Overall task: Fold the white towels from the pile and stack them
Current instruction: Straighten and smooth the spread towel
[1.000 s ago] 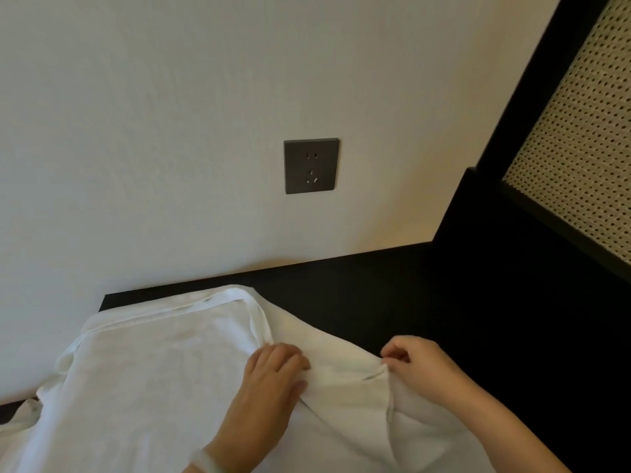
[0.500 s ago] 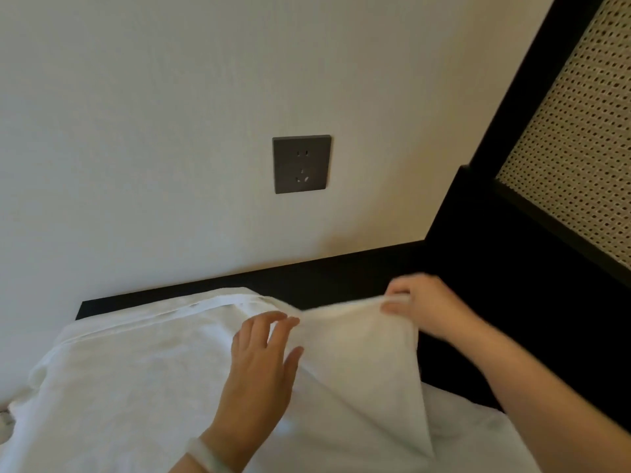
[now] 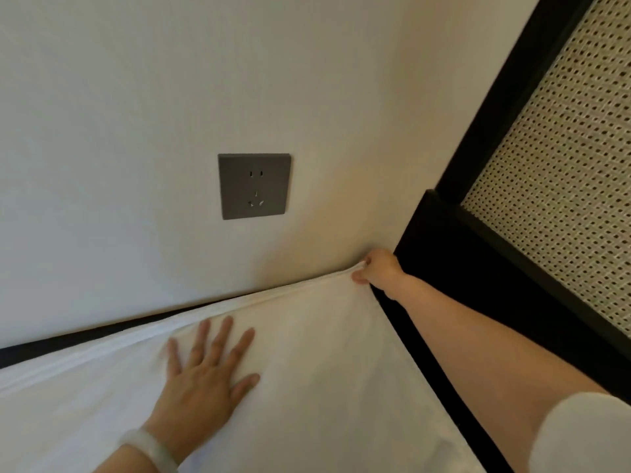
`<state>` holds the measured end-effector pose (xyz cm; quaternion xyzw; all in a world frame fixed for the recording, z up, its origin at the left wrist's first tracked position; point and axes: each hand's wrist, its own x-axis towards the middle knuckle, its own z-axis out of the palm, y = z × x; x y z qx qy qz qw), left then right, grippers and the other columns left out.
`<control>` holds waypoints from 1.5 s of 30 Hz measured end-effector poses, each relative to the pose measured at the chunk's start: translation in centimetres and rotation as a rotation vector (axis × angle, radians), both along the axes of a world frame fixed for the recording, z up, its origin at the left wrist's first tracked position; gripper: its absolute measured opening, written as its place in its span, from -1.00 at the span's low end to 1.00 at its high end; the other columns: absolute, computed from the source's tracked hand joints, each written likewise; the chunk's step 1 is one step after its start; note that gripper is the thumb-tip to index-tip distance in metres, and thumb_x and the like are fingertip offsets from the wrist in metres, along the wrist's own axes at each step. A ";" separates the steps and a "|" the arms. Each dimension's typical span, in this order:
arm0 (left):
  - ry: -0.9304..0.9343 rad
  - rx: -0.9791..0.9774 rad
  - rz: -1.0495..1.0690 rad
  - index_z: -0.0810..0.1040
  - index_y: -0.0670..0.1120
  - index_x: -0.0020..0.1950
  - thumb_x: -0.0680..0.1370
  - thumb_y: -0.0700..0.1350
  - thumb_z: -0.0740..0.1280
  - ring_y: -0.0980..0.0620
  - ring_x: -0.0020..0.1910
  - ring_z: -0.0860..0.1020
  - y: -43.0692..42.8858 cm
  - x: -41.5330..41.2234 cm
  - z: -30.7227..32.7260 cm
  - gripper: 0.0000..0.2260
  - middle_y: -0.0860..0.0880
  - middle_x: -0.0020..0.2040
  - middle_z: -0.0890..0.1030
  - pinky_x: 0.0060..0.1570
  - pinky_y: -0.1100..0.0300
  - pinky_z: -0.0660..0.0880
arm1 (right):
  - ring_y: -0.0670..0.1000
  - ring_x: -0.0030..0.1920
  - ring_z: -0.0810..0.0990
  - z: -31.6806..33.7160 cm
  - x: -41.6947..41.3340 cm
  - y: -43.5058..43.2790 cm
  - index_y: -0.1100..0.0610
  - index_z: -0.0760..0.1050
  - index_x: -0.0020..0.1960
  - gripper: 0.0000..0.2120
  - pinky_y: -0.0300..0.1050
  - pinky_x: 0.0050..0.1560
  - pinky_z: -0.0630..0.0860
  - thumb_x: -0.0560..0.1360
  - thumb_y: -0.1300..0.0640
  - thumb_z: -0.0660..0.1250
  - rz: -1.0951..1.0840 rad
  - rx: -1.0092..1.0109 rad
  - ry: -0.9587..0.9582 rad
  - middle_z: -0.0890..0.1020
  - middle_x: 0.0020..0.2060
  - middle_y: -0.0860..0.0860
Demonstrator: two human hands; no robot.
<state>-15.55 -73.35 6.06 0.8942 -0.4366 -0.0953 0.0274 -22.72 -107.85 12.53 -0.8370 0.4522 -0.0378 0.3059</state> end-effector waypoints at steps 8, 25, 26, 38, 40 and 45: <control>-0.030 -0.002 -0.006 0.30 0.09 0.52 0.59 0.31 -0.21 -0.20 0.51 0.23 0.5 -0.4 0.1 -0.37 -0.04 0.53 0.29 0.34 -0.40 0.23 | 0.13 -0.08 0.62 -0.9 -9.0 0.0 0.17 0.50 -0.06 -0.89 -0.01 -0.14 0.65 0.50 0.35 0.35 -0.119 0.111 0.155 0.59 -0.10 0.15; -0.031 -0.085 -0.052 0.51 -0.02 0.39 0.65 0.17 -0.23 -0.15 0.35 0.48 0.7 -7.3 0.8 -0.37 -0.08 0.41 0.47 0.41 -0.02 -0.02 | 0.06 -0.16 0.67 -2.1 -17.1 4.6 0.24 0.57 -0.14 -0.92 -0.17 -0.26 0.56 0.49 0.26 0.45 -0.216 0.310 -0.097 0.68 -0.20 0.11; -0.039 -0.097 -0.035 0.50 -0.02 0.40 0.65 0.17 -0.23 -0.16 0.35 0.47 0.9 -7.2 0.8 -0.37 -0.08 0.41 0.47 0.41 -0.02 -0.02 | 0.07 -0.15 0.68 -2.3 -17.2 4.7 0.24 0.57 -0.13 -0.93 -0.15 -0.23 0.58 0.49 0.26 0.45 -0.229 0.308 -0.109 0.68 -0.19 0.12; -0.099 -0.309 -0.183 0.47 0.03 -0.18 0.29 -0.31 0.50 0.08 -0.28 0.41 1.0 -5.1 1.7 -0.68 0.11 -0.22 0.39 -0.28 0.25 0.40 | 0.12 0.02 0.71 -1.7 -17.8 3.0 0.25 0.63 0.10 -0.82 -0.03 -0.01 0.63 0.56 0.33 0.31 -0.122 0.708 -0.130 0.72 -0.01 0.15; -0.076 -0.283 -0.207 0.47 0.02 -0.23 0.19 -0.36 0.53 0.09 -0.33 0.42 0.7 -5.0 2.3 -0.62 0.09 -0.26 0.41 -0.34 0.27 0.44 | 0.12 0.02 0.71 -1.4 -17.8 2.9 0.26 0.63 0.11 -0.77 -0.06 -0.06 0.63 0.57 0.39 0.24 -0.115 0.744 -0.119 0.71 0.01 0.17; -0.003 -0.258 -0.274 0.40 -0.01 0.06 0.46 -0.38 0.17 0.07 -0.07 0.33 0.6 -3.8 2.3 -0.69 0.07 -0.04 0.34 -0.05 0.29 0.26 | 0.17 0.07 0.69 -1.3 -17.8 2.5 0.29 0.65 0.11 -0.76 -0.01 0.04 0.62 0.49 0.20 0.44 -0.147 0.789 -0.189 0.70 0.03 0.20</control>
